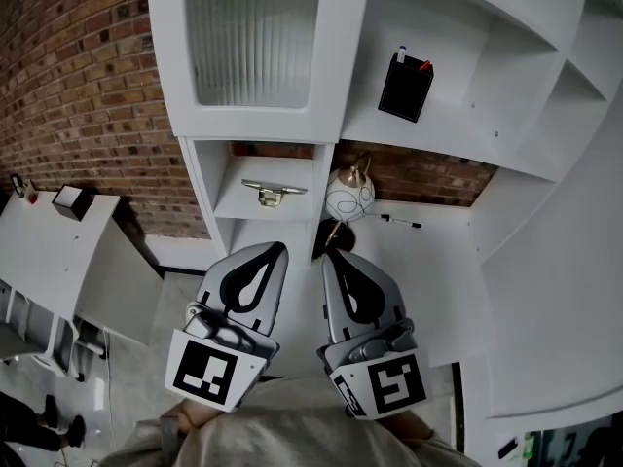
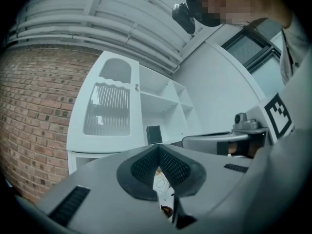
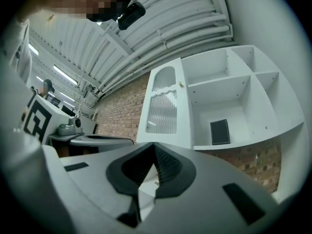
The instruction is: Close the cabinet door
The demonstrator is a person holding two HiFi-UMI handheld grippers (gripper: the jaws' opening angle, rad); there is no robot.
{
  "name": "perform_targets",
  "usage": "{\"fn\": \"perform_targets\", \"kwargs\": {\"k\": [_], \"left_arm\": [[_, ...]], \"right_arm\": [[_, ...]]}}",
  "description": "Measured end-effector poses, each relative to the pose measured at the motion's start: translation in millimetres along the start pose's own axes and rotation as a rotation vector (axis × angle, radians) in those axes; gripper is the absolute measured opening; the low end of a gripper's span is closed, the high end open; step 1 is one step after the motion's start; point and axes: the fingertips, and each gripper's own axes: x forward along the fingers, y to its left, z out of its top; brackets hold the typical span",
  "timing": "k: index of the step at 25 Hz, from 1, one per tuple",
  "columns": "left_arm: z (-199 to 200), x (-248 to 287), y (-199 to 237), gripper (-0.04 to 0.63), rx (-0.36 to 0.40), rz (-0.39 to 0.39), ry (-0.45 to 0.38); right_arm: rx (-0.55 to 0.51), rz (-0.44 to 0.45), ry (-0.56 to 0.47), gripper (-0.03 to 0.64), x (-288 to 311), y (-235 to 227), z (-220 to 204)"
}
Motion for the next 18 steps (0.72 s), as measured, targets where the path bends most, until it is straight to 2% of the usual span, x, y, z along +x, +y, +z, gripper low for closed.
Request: {"fn": "perform_targets", "kwargs": {"k": [8,18], "left_arm": [[-13.5,-13.1,-9.0,0.008,0.002,-0.002,0.027],[-13.3,-15.4,-11.0,0.007,0.003,0.009,0.011]], "right_arm": [[-0.015,0.024,0.013,0.018,-6.6,13.9,-10.2],[0.011,0.031,-0.007,0.018,-8.3,14.1,-11.6]]}}
